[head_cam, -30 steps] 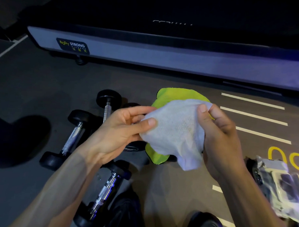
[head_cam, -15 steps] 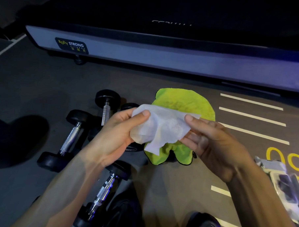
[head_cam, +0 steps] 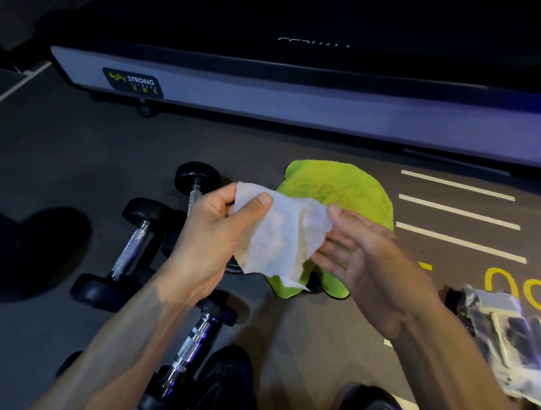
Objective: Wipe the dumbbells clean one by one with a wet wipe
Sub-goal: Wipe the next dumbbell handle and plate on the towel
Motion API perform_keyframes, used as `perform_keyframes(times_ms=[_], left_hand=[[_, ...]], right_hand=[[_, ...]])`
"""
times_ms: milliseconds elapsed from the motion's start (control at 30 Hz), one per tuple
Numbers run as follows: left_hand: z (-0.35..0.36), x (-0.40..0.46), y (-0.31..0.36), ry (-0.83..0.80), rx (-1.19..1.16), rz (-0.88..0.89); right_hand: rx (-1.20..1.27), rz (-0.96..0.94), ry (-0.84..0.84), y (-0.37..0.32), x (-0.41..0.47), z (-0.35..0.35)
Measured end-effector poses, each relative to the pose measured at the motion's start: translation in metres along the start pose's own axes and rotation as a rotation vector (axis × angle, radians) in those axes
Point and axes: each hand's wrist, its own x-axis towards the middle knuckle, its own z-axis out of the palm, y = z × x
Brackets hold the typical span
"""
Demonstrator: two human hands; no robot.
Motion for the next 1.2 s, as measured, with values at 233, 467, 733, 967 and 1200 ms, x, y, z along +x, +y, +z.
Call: perform_keyframes(times_ms=[233, 467, 733, 967, 1200], left_hand=[[-0.001, 0.004, 0.011, -0.028, -0.02, -0.044], [-0.012, 0.019, 0.032, -0.188, 0.029, 0.199], [-0.012, 0.03, 0.035, -0.243, 0.311, 0.255], [-0.006, 0.032, 0.05, -0.462, 0.679, 0.408], [-0.007, 0.045, 0.05, -0.448, 0.537, 0.357]], right_hand=[[-0.3, -0.351, 0.143, -0.01, 0.016, -0.011], [-0.562, -0.731, -0.054, -0.024, 0.027, -0.029], [-0.852, -0.748, 0.018, -0.023, 0.039, -0.038], [-0.751, -0.703, -0.131, -0.037, 0.04, -0.028], [-0.68, -0.327, -0.261, -0.031, 0.054, -0.011]])
